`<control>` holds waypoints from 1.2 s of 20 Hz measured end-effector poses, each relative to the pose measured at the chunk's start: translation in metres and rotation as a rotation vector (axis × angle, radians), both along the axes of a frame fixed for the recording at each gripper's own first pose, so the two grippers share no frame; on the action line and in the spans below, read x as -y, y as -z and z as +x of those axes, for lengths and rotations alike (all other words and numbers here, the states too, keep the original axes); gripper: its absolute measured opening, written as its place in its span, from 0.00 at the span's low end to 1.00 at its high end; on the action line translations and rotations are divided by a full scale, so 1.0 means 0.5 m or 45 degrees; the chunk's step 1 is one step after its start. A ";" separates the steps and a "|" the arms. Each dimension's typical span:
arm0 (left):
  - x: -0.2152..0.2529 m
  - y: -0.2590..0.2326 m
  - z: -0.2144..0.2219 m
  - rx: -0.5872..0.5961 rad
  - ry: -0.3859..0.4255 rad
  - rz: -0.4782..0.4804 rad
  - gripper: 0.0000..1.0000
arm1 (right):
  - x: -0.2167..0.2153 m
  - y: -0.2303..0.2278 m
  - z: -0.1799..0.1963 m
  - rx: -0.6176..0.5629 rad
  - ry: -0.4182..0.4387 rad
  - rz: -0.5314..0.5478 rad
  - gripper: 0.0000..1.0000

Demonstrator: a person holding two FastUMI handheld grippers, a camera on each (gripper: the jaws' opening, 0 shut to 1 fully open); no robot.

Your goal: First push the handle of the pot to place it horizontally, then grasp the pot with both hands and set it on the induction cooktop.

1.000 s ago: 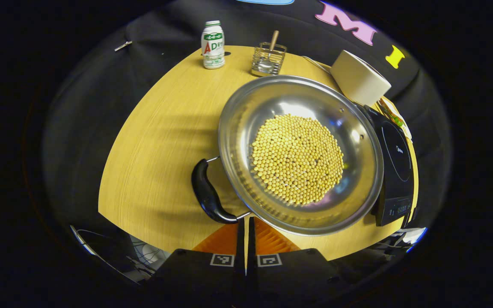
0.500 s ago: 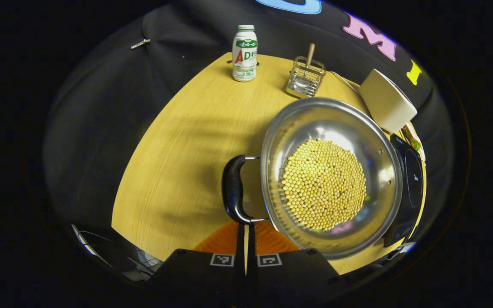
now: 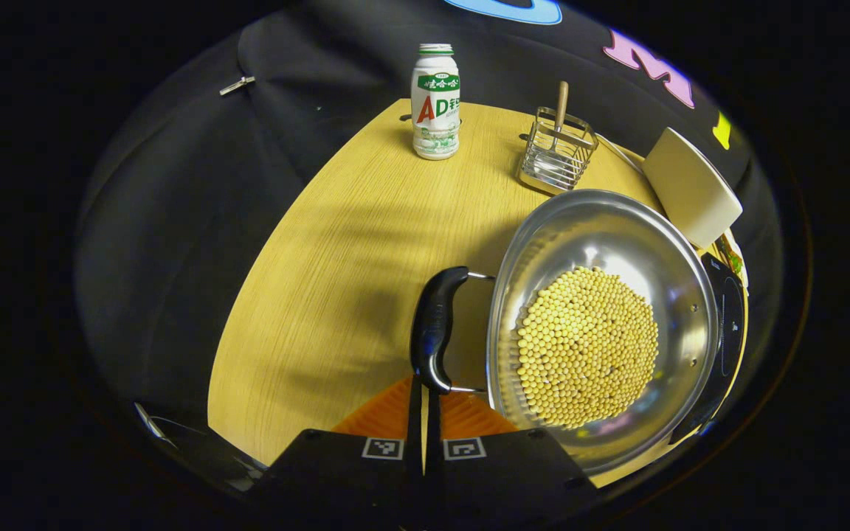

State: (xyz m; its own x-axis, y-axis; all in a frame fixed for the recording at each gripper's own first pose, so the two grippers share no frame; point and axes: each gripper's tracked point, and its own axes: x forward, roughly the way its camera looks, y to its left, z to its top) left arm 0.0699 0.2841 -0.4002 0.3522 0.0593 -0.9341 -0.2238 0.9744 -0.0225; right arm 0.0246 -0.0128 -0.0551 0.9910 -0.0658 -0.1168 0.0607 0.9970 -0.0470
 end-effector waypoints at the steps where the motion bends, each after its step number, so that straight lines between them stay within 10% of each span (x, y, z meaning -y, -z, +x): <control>1: -0.001 0.003 0.005 -0.001 0.003 0.005 0.05 | -0.001 0.004 0.000 -0.009 -0.001 -0.001 0.98; 14: -0.050 -0.101 -0.025 0.383 -0.012 0.184 0.05 | -0.092 0.074 0.028 -0.132 -0.119 0.050 0.98; 19: -0.025 -0.177 0.002 0.614 0.053 0.063 0.06 | -0.202 0.132 0.067 -0.230 -0.255 0.078 0.98; 20: -0.017 -0.187 0.009 0.648 0.077 0.033 0.12 | -0.230 0.148 0.075 -0.260 -0.284 0.087 0.98; 24: 0.026 -0.175 0.024 0.653 0.188 -0.076 0.98 | -0.332 0.225 0.105 -0.380 -0.374 0.148 0.98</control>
